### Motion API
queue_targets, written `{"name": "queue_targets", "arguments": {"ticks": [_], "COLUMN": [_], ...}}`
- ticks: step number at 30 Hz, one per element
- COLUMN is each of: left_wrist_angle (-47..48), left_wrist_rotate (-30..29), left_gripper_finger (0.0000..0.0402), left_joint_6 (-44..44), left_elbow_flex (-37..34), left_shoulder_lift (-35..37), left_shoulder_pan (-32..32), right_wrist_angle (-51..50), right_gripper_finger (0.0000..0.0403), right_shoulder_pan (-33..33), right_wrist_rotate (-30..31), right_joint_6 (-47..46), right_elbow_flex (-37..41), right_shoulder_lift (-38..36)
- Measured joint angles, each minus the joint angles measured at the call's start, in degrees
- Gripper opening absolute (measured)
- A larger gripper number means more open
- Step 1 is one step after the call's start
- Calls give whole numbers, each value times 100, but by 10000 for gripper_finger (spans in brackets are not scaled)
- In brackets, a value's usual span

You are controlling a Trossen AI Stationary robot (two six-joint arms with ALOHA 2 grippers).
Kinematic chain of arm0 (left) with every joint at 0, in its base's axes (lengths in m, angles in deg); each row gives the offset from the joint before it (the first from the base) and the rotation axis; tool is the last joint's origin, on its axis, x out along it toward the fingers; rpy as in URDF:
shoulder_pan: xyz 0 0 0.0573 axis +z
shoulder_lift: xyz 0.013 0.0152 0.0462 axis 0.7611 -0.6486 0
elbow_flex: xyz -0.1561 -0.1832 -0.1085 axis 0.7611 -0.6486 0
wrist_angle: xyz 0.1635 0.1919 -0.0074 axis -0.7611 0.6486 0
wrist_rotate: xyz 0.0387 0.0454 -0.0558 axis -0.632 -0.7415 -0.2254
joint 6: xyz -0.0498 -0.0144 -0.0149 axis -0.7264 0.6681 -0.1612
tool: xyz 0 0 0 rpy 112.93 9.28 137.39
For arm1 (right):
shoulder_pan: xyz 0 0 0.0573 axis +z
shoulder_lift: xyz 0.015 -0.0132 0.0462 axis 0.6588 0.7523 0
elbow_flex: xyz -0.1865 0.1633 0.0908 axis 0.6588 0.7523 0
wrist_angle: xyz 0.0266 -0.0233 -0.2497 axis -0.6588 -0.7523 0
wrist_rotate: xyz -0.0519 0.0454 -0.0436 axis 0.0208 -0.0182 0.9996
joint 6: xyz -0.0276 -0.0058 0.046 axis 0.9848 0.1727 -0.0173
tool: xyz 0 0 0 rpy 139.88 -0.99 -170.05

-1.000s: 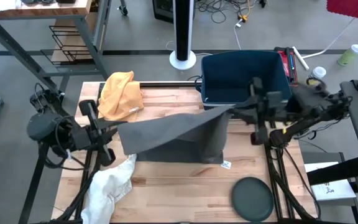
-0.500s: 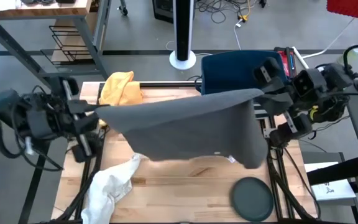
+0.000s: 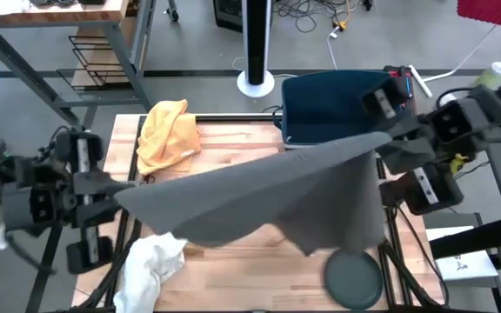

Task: Fold kitchen towel into neat rectangle
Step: Fold the gray towel

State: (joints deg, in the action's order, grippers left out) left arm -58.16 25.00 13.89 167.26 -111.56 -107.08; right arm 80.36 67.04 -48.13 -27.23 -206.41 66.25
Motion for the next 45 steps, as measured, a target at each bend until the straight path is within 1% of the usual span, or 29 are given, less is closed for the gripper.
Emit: {"name": "queue_targets", "arguments": {"ticks": [2, 4, 6, 8, 10, 12, 14, 15, 18, 20, 22, 24, 26, 28, 33, 37, 39, 41, 43, 45], "left_wrist_angle": [19, 13, 131, 459, 958, 1644, 2396, 2713, 3396, 3448, 3330, 3209, 3159, 3170, 3163, 3166, 3170, 3174, 3182, 3197], "left_wrist_rotate": [-429, -812, -1056, -1136, -1115, -1118, -1135, -1131, -1135, -1150, -1187, -1498, -1954, -2166, -2157, -2161, -2222, -2501, -2738, -2768], "left_gripper_finger": [0, 0, 0, 0, 0, 0, 0, 0, 0, 0, 0, 0, 0, 0, 0, 0, 0, 0, 0, 0], "left_joint_6": [287, 296, 115, -192, -779, -1553, -2406, -2855, -3989, -4326, -4344, -4293, -4290, -4301, -4595, -4804, -4791, -4742, -4623, -4468], "left_elbow_flex": [195, 256, 210, 58, -231, -648, -1172, -1466, -2433, -3088, -3582, -3921, -4177, -4409, -4936, -5471, -5708, -5901, -6041, -6119], "left_shoulder_lift": [-43, 38, 201, 402, 659, 985, 1377, 1583, 2194, 2546, 2862, 3191, 3482, 3734, 4100, 4282, 4304, 4295, 4301, 4399], "left_shoulder_pan": [-63, -57, -9, 173, 505, 865, 1238, 1438, 2005, 2271, 2415, 2509, 2560, 2571, 2567, 2571, 2602, 2675, 2709, 2702], "right_wrist_angle": [-490, -1003, -1445, -1965, -2538, -3256, -4122, -4568, -5819, -6355, -6533, -6497, -6274, -6009, -5166, -4940, -4935, -4811, -4517, -4414], "right_gripper_finger": [2, 2, 2, 2, 2, 2, 2, 2, 2, 2, 2, 2, 2, 2, 2, 1, 1, 1, 1, 1], "right_shoulder_pan": [76, 94, 88, 11, -130, -328, -548, -700, -1209, -1576, -1917, -2223, -2492, -2701, -3031, -3178, -3276, -3382, -3482, -3573], "right_wrist_rotate": [595, 1330, 2020, 2766, 3388, 3845, 4140, 4194, 4207, 4217, 4218, 4201, 4195, 4159, 3859, 3679, 3427, 2983, 2533, 2204], "right_joint_6": [384, 756, 968, 1042, 1048, 809, 311, 18, -792, -1094, -1161, -1031, -832, -597, -7, 155, 302, 341, 428, 610], "right_elbow_flex": [-291, -425, -399, -390, -383, -379, -368, -356, -295, -210, -76, 75, 192, 327, 488, 512, 563, 706, 956, 1264], "right_shoulder_lift": [66, 87, 50, 37, 38, 66, 106, 134, 277, 399, 533, 640, 777, 925, 1206, 1252, 1261, 1270, 1291, 1302]}}
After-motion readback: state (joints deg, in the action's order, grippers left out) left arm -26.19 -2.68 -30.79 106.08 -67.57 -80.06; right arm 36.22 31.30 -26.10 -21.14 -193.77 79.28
